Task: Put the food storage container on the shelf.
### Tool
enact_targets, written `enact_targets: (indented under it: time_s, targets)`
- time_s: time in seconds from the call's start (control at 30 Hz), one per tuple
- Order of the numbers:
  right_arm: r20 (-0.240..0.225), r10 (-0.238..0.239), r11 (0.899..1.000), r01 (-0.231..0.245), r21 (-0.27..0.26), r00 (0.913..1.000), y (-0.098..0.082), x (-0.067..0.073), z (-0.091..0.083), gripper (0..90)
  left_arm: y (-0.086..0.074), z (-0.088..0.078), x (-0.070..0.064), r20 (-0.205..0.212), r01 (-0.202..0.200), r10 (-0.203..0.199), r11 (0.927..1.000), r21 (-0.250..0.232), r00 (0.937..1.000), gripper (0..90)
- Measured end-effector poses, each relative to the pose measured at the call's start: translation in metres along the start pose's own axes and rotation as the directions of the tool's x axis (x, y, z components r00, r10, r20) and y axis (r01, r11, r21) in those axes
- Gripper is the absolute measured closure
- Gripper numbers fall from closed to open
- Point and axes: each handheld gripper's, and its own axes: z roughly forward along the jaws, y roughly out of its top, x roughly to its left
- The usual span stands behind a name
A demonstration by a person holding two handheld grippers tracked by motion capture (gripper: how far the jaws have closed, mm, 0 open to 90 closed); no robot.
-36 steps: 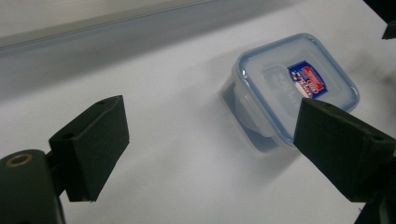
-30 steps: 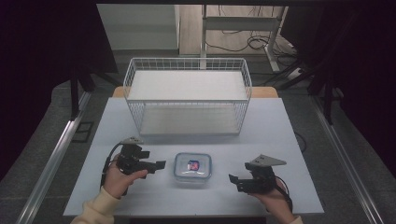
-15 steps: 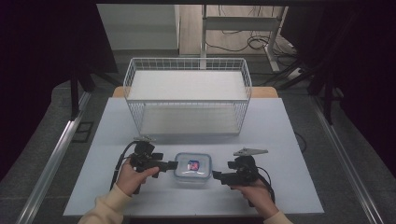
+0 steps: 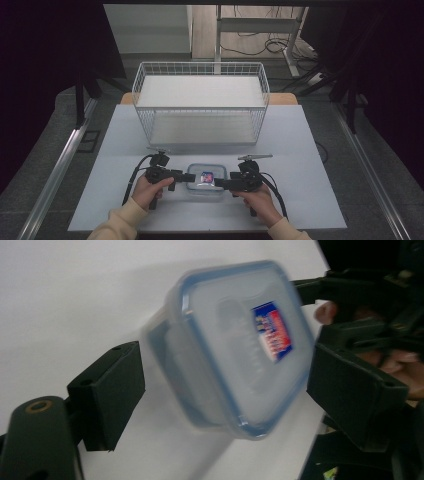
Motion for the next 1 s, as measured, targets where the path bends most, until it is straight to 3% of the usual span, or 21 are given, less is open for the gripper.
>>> enact_targets:
  time_s: [0.07,0.27,0.37,0.53,0.67,0.83,1.0]
  targets:
    - [-0.01,0.015,1.0,-0.015,0.005,0.9998,0.0,-0.001,0.003,19.6,0.0,0.001,0.002,0.034,0.018,-0.018,0.9998,0.002,0.9993,15.7]
    - [-0.046,0.043,0.999,-0.042,0.025,0.998,0.0,-0.003,0.013,19.2,-0.003,0.009,0.001,0.053,0.026,-0.028,0.9992,0.028,0.9982,18.6]
    - [-0.057,0.061,0.998,-0.059,0.033,0.9965,-0.001,-0.003,0.014,19.4,-0.006,0.012,0.008,0.126,0.08,-0.083,0.9964,0.026,0.9886,22.3]
    - [-0.06,0.07,0.997,-0.068,0.041,0.9958,-0.003,-0.002,0.015,21.4,-0.007,0.011,0.01,0.121,0.075,-0.078,0.9968,0.025,0.9895,29.9]
    - [-0.076,0.117,0.993,-0.114,0.037,0.9902,-0.003,-0.006,0.013,26.7,-0.008,0.011,0.008,0.085,0.058,-0.06,0.998,0.025,0.9946,37.2]
    - [-0.111,0.171,0.985,-0.168,0.034,0.9789,-0.005,-0.011,0.009,34.3,-0.009,0.01,0.009,0.088,0.062,-0.065,0.9977,0.026,0.9941,38.2]
    - [-0.129,0.187,0.982,-0.185,0.026,0.9739,-0.005,-0.015,0.005,40.9,-0.011,0.008,0.01,0.1,0.087,-0.087,0.9962,0.004,0.9912,41.0]
